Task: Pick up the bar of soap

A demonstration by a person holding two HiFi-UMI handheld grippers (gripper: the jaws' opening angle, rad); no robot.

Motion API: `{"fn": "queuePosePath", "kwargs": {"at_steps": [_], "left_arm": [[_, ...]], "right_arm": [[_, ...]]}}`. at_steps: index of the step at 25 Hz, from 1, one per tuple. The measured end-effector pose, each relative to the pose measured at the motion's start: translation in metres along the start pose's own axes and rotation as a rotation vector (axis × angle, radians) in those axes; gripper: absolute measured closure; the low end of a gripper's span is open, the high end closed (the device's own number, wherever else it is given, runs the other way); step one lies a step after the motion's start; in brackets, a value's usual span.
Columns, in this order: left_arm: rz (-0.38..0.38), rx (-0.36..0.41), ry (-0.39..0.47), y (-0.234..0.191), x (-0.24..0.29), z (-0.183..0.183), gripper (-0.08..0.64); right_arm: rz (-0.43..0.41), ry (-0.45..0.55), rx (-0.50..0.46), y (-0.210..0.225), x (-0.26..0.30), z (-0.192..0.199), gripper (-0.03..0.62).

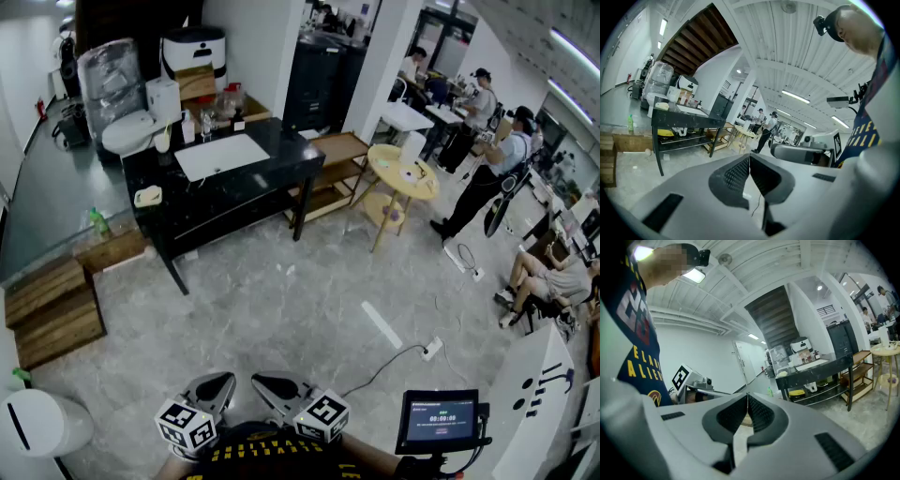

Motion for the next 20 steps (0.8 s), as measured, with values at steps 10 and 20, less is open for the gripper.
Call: {"fn": "queuePosePath", "kwargs": {"at_steps": [10, 20], "left_arm": [[-0.079, 0.083, 0.148, -0.017, 0.031, -0.035, 0.547], [-0.117, 0.041, 0.142, -0.058, 0.003, -0.025, 0.546]], "right_arm": [[-0.047, 0.112, -0.158, 0.038, 0.016, -0.048, 0.574], [-0.053, 0.092, -0.134, 0.032, 0.062, -0.034, 0.571]]}}
Point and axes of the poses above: the fingertips, and each gripper's own axes: x forward along the fingers, y to its right, z out of its underside, the point moved 7 cm from there along -x, backward along the fingers, and after that the axes turned 4 degrees about x, right-handed, at the moved point
